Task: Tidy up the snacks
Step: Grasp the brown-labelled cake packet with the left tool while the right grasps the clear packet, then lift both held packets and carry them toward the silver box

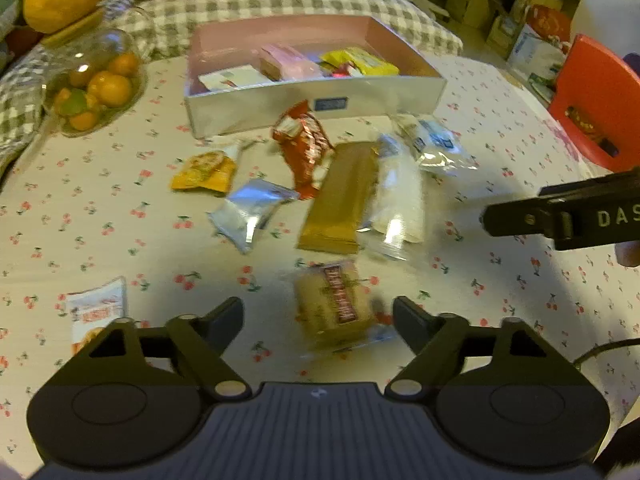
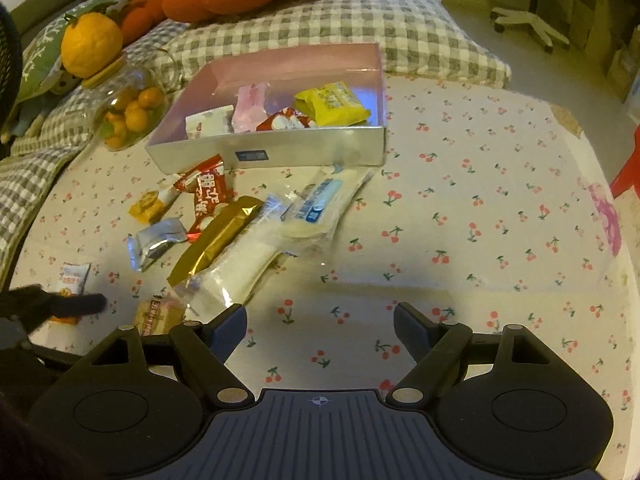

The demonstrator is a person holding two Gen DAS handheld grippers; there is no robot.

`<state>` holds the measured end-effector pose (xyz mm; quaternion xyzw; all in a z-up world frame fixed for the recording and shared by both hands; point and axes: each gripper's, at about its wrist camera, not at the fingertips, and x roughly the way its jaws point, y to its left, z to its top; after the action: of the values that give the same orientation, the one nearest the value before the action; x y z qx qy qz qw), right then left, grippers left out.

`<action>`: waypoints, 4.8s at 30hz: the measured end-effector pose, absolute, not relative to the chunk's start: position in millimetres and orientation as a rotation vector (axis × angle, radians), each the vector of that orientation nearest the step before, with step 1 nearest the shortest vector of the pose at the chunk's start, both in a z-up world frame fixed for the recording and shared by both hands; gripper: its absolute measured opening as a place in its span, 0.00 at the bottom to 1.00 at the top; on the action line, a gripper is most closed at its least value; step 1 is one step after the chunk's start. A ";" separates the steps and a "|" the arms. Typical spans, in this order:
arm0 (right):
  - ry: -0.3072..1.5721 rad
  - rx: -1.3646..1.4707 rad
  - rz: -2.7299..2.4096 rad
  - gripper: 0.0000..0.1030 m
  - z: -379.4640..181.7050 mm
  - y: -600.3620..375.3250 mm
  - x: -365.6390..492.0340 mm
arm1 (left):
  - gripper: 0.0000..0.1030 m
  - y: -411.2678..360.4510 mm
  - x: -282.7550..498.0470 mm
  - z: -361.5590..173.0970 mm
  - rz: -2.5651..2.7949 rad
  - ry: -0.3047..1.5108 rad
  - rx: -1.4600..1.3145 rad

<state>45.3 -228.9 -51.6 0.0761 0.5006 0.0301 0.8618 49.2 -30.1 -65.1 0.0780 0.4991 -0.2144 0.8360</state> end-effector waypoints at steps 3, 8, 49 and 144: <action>1.056 0.172 0.069 0.80 -53.1 -224.5 48.9 | 0.58 -33.9 49.0 -67.0 -0.466 1.072 0.167; 1.073 0.193 0.082 0.80 -56.5 -215.8 55.4 | 0.43 -30.3 50.2 -68.9 -0.461 1.101 0.144; 1.160 0.215 0.195 0.27 -81.1 -203.3 43.6 | 0.40 -4.6 39.6 -68.7 -0.434 1.077 0.197; 0.941 0.440 0.255 0.21 0.5 -218.7 74.6 | 0.40 26.6 87.9 -2.5 -0.362 0.941 -0.131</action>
<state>74.6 -218.7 0.5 0.2098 0.4486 0.1217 0.8602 87.9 26.6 -2.5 -0.0629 0.4503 -0.1731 0.8737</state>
